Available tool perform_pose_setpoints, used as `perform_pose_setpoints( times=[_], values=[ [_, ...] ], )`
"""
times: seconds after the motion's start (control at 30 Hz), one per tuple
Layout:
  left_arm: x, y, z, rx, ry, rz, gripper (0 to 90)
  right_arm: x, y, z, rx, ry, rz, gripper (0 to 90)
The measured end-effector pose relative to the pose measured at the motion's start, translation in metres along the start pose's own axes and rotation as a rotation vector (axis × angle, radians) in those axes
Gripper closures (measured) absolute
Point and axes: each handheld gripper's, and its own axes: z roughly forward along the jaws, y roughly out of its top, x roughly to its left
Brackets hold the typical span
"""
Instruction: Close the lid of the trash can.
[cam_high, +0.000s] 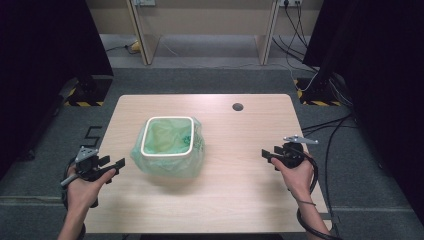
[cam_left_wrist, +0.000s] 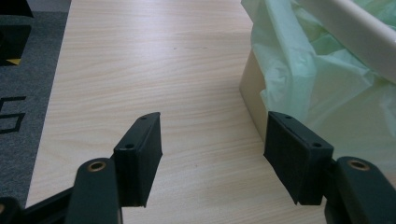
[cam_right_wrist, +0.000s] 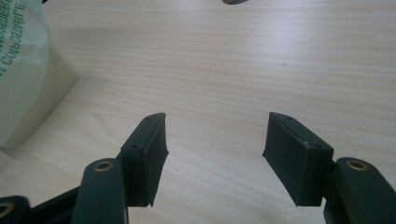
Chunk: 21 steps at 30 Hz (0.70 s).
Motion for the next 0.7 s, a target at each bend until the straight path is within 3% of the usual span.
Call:
perform_pose_setpoints(
  times=[0.4, 0.7],
  values=[
    [0.009, -0.015, 0.005, 0.003, 0.017, -0.008, 36.4, -0.020, -0.021, -0.006, -0.013, -0.046, 0.030, 38.8],
    [0.014, -0.025, 0.012, -0.024, 0.018, -0.009, 36.4, -0.031, -0.035, -0.006, -0.029, -0.079, 0.055, 38.8]
  ],
)
